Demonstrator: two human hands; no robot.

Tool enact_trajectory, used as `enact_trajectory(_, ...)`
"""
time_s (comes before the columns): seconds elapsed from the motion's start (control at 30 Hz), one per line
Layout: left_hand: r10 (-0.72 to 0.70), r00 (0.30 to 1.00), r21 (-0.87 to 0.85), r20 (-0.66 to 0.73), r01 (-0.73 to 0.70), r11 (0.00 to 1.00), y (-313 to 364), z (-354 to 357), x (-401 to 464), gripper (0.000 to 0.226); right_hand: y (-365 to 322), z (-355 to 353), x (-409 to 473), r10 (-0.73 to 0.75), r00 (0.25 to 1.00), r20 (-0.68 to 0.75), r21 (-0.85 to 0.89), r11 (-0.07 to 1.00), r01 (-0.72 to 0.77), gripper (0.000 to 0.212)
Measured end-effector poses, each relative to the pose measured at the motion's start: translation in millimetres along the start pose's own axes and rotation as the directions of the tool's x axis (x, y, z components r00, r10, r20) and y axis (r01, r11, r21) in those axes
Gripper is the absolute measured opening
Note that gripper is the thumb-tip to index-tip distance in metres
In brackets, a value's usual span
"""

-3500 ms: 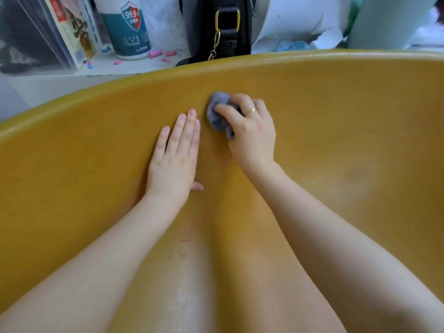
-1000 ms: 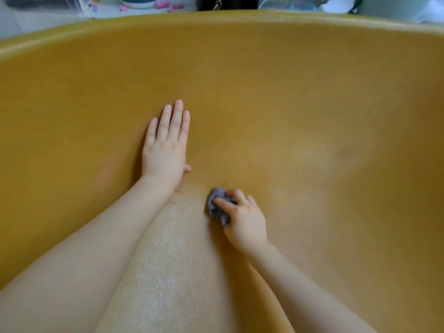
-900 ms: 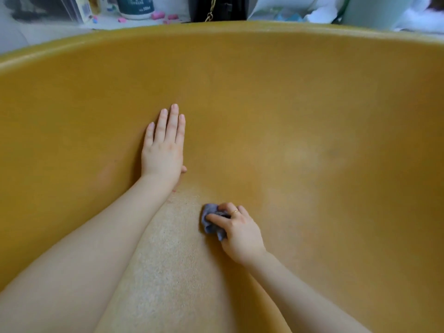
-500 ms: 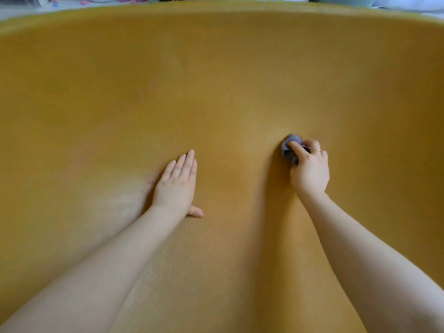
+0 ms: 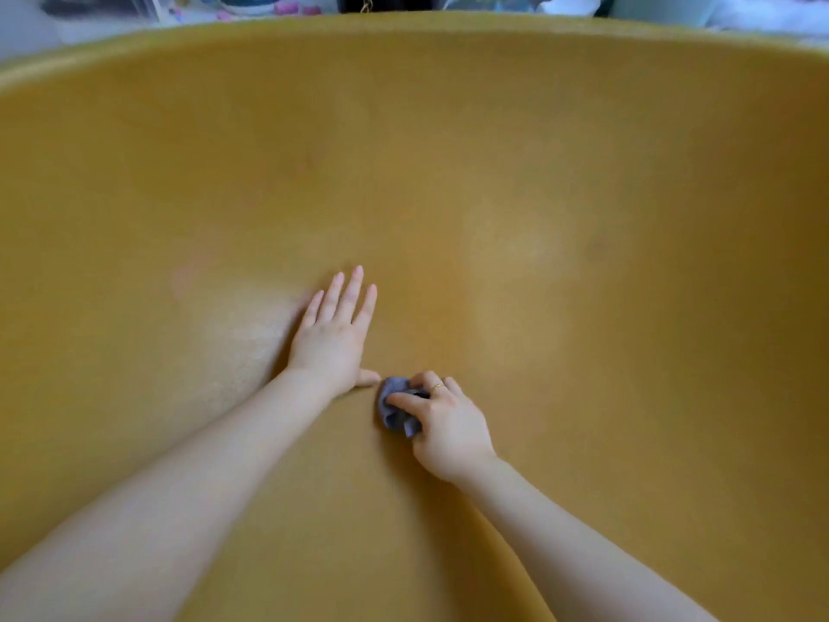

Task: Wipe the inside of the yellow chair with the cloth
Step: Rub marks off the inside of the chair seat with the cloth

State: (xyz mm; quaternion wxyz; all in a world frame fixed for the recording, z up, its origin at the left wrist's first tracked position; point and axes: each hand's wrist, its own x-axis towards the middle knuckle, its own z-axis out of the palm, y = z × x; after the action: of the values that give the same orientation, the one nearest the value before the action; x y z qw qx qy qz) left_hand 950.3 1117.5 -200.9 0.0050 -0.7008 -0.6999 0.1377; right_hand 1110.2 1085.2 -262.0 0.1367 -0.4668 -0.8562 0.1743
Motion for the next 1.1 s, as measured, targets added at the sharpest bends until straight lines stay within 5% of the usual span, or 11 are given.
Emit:
enact_trajectory(0.23,-0.288,0.952,-0.048,-0.104,0.284,0.958,-66,-10,-40,0.128,10,-10,49,0.163,0.951,-0.263,0.219,0.970,-0.105,0.043)
enact_trajectory(0.4,-0.329,0.944,0.160,0.004,0.324,0.932,-86,1,-59,0.137,-9,5,107,0.419,0.799,-0.431,0.270,0.905,-0.329,0.039)
enact_trajectory(0.53,-0.398,0.917,0.239,0.028,0.380,0.893,-86,16,-70,0.134,-60,38,99,0.161,0.877,-0.453,0.169,0.981,-0.093,0.034)
enact_trajectory(0.67,-0.442,0.897,0.209,-0.029,0.438,0.874,-91,20,-74,0.140,-94,56,54,-0.120,0.940,-0.320,0.171,0.968,0.182,0.034)
enact_trajectory(0.83,-0.470,0.882,0.134,-0.010,0.467,0.874,-88,18,-77,0.140,-78,44,64,-0.352,0.900,-0.258,0.049,0.925,0.376,0.038)
enact_trajectory(1.1,-0.456,0.890,0.120,-0.018,0.455,0.882,-89,23,-77,0.138,-38,27,146,-0.018,0.789,-0.614,-0.107,0.992,-0.061,0.038)
